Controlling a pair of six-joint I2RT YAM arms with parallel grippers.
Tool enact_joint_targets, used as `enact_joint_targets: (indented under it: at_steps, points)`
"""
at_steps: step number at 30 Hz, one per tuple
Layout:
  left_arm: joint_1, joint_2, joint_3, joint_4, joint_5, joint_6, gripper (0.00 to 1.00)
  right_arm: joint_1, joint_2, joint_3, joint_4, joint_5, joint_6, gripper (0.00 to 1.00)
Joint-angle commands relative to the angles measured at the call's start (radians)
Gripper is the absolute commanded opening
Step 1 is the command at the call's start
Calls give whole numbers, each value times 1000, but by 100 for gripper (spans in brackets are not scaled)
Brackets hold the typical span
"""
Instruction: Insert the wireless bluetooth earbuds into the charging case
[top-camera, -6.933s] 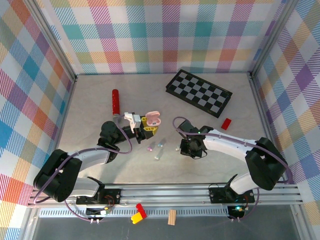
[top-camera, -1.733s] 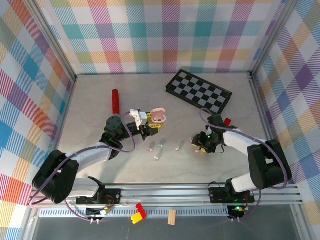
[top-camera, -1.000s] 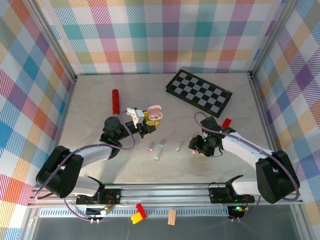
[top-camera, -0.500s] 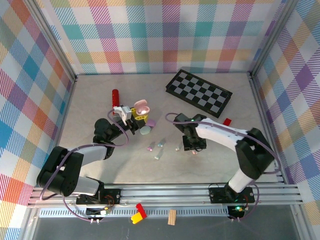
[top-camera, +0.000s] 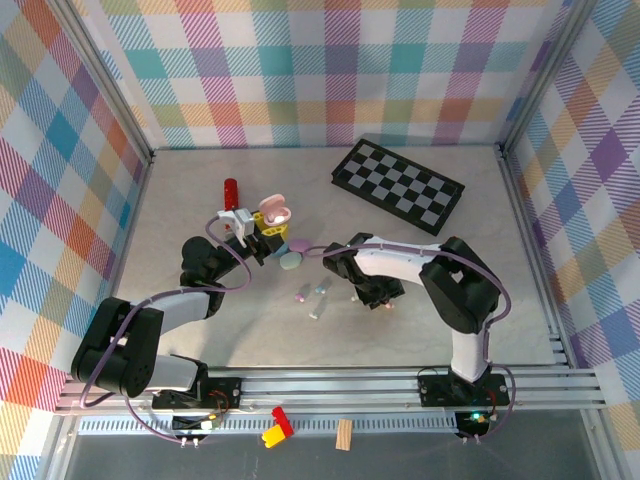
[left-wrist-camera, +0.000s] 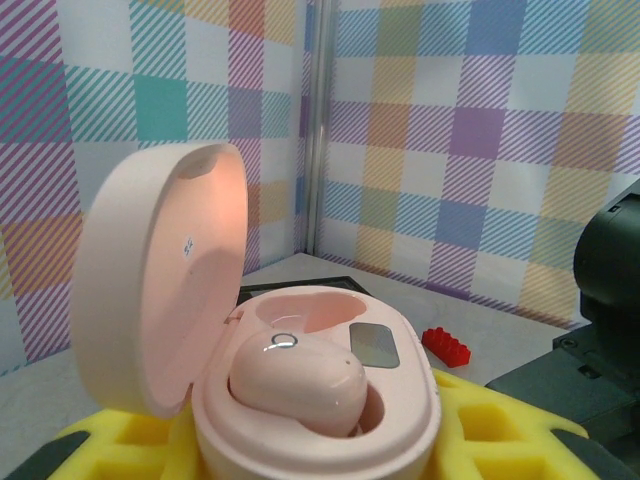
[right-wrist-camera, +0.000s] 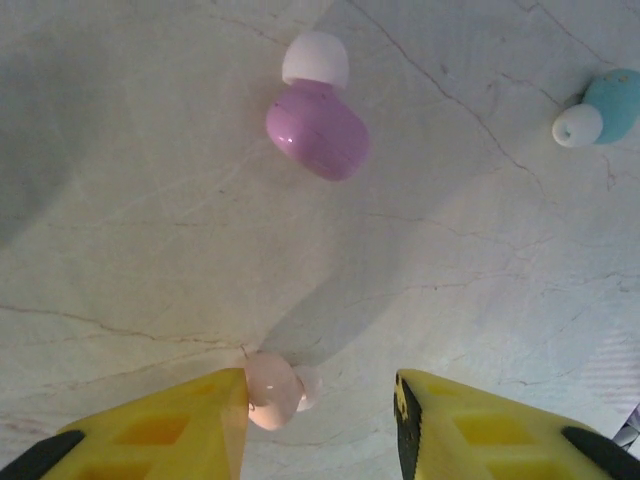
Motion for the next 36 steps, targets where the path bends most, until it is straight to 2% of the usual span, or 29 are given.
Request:
enact_joint_targets:
  at_steps: [1, 17, 31, 36]
  points:
    - [13, -22, -8, 57, 17, -19, 37, 7, 37, 29, -39, 6, -33, 40]
    - [14, -26, -5, 55, 20, -19, 37, 14, 64, 8, -47, -62, -25, 40]
    - [14, -31, -9, 55, 24, -20, 37, 13, 74, 9, -79, -49, -6, 28]
    - [14, -33, -11, 53, 24, -20, 37, 14, 42, 8, -80, -47, -4, 29]
